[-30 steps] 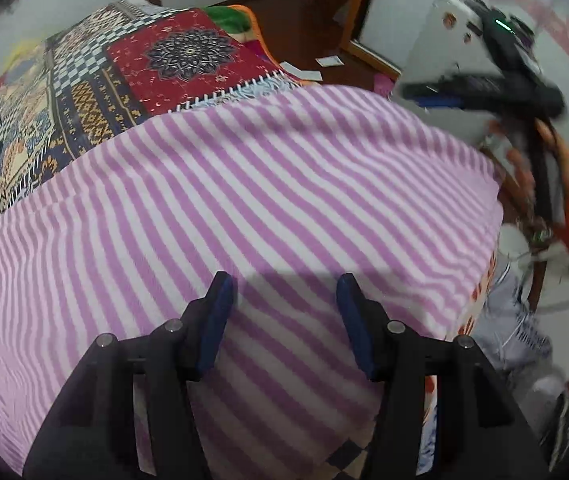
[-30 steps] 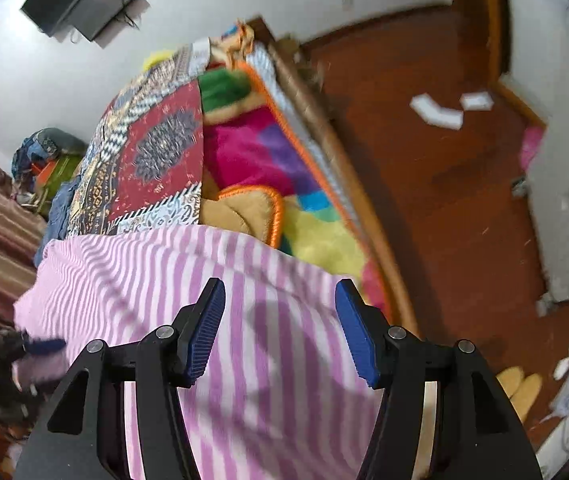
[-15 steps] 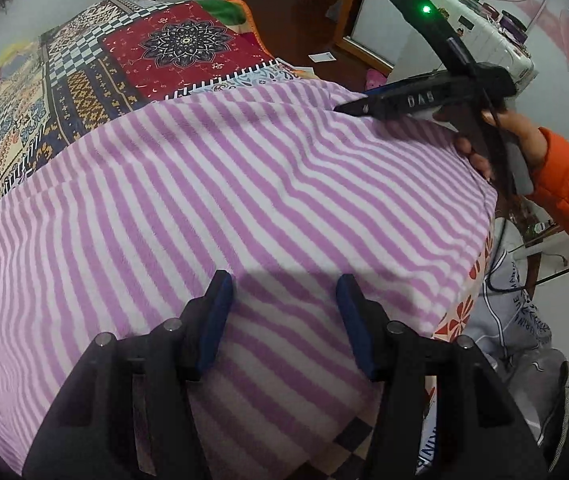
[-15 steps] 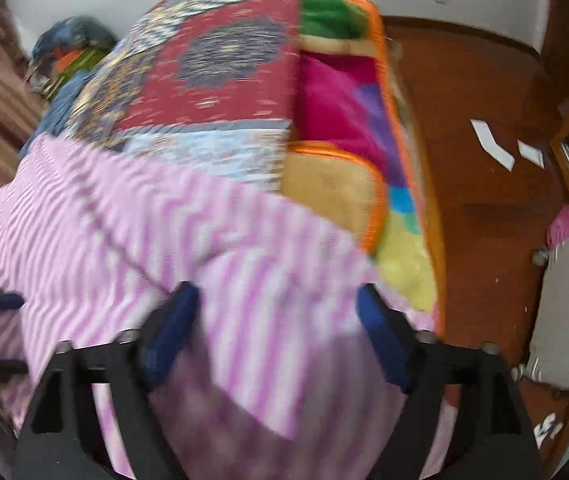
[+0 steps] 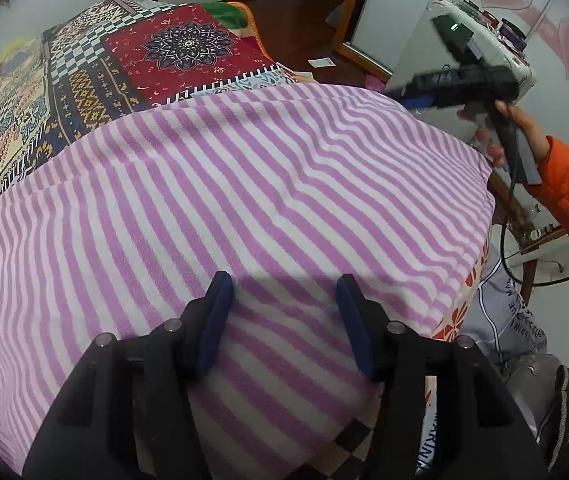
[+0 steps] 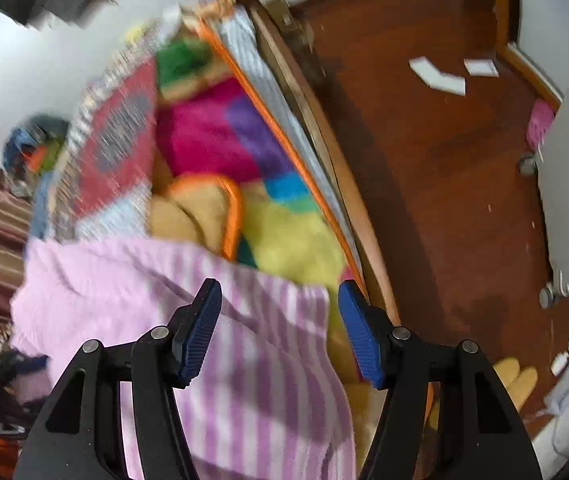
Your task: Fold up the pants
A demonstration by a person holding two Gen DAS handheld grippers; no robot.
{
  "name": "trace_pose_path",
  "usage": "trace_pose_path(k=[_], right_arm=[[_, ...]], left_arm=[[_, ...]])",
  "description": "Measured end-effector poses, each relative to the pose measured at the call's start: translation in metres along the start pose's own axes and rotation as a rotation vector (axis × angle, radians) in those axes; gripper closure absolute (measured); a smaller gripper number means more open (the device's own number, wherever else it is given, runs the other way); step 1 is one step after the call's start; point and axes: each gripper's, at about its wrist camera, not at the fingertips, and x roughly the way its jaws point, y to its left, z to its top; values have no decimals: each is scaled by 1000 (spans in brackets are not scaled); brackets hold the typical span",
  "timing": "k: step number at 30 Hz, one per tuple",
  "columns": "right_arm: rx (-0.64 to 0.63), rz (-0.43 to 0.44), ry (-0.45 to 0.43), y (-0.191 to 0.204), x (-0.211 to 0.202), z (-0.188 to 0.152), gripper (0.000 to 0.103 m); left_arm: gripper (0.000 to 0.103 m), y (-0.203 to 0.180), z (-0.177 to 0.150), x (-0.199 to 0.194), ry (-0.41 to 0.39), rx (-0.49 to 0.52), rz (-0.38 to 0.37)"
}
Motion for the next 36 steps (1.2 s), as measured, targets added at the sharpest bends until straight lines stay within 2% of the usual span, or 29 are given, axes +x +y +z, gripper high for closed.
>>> trace_pose_path(k=[2, 4, 5, 6, 9, 13, 15, 16, 17, 18, 20, 23, 25, 26, 28, 32, 34, 35, 36], right_arm=[[-6, 20, 37, 5, 14, -12, 46], [-15, 20, 32, 13, 14, -21, 51], [-8, 36, 25, 13, 12, -25, 56], [11, 56, 27, 12, 12, -29, 58], [46, 75, 62, 2, 21, -32, 58], [48, 40, 76, 0, 32, -30, 58], [15, 4, 53, 5, 37, -28, 66], [-11, -1, 36, 11, 37, -28, 72], [-42, -14, 27, 17, 38, -28, 83], [-80, -52, 15, 26, 39, -27, 89], [-127, -95, 8, 37, 37, -27, 92], [-136, -115, -17, 39, 22, -24, 92], [-100, -123, -23, 28, 11, -23, 83], [-89, -123, -28, 21, 4, -20, 70], [-62, -140, -42, 11, 3, -17, 53], [-37, -82, 46, 4, 37, -15, 52], [-52, -65, 41, 7, 46, -17, 54], [-62, -50, 27, 8, 47, -17, 59], [-71, -39, 16, 9, 46, -17, 70]], left_arm=[[49, -1, 0, 0, 1, 5, 6], [49, -2, 0, 0, 2, 9, 9], [49, -2, 0, 0, 3, 9, 9], [49, -2, 0, 0, 4, 10, 9], [49, -2, 1, 1, 4, 8, 10], [49, 0, 1, -1, -3, -10, 4], [49, 2, 2, -3, -7, -29, -3], [49, 4, 3, -4, -10, -41, -8], [49, 6, 5, -6, -13, -57, -14], [49, 9, 7, -9, -16, -78, -19], [49, 18, 13, -17, -33, -111, -1], [49, 32, 18, -36, -84, -132, 78], [49, 46, 20, -49, -117, -166, 91], [49, 52, 20, -52, -127, -180, 96], [49, 66, 20, -61, -149, -212, 120], [49, 84, 16, -70, -174, -257, 178], [49, 94, 11, -73, -179, -289, 188], [49, 98, 10, -74, -178, -301, 195], [49, 101, 9, -74, -177, -309, 201]])
